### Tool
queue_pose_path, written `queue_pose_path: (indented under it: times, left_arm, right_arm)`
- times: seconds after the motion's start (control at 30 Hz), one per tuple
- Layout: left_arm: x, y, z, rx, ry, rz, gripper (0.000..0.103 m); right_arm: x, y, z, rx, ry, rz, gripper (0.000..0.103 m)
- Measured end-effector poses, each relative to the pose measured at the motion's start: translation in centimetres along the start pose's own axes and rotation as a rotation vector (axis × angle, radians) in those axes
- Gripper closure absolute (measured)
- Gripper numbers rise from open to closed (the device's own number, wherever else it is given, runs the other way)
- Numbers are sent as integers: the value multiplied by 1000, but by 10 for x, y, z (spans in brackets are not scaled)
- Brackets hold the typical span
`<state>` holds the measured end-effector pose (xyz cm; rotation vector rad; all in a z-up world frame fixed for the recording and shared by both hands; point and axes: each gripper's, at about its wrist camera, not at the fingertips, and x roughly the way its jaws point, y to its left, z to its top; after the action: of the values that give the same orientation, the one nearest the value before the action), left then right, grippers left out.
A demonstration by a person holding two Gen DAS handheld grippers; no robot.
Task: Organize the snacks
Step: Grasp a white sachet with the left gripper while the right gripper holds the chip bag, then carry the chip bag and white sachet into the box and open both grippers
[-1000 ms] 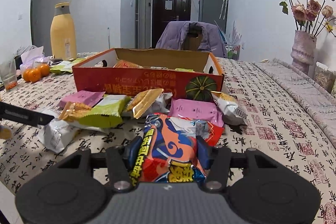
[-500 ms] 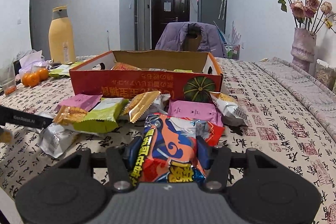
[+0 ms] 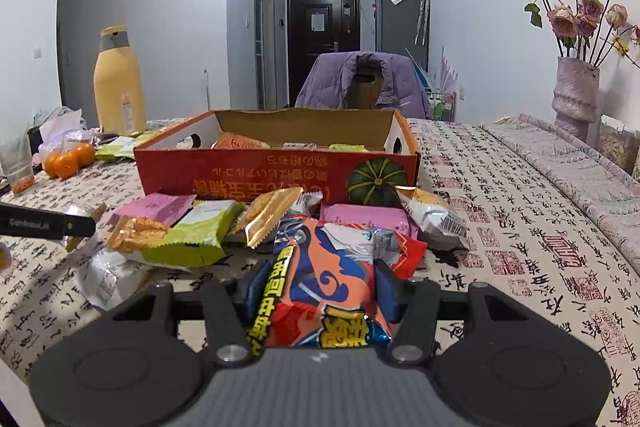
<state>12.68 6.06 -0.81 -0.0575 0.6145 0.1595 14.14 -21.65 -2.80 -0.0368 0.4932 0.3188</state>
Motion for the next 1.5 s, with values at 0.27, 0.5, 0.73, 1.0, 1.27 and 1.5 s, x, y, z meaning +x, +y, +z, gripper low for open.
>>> queue_pose_path:
  times: [0.27, 0.5, 0.73, 1.0, 1.27, 1.5]
  left_arm:
    - [-8, -13, 21, 11, -68, -25, 50]
    - [-6, -29, 44, 23, -111, -51, 50]
    - [4, -46, 72, 31, -144, -68, 50]
    - [30, -59, 106, 26, -157, -76, 50]
    - [77, -62, 136, -2, -141, -61, 50]
    - [113, -58, 146, -56, -154, -46, 50]
  right_arm:
    - [1, 3, 17, 11, -53, 12, 50]
    - [9, 7, 37, 22, -97, 34, 50]
    - [25, 6, 71, 22, -151, 41, 50]
    - [62, 3, 114, 12, -171, 44, 50]
    - [123, -1, 144, 7, -134, 45, 50]
    - [174, -5, 143, 29, -114, 49, 50]
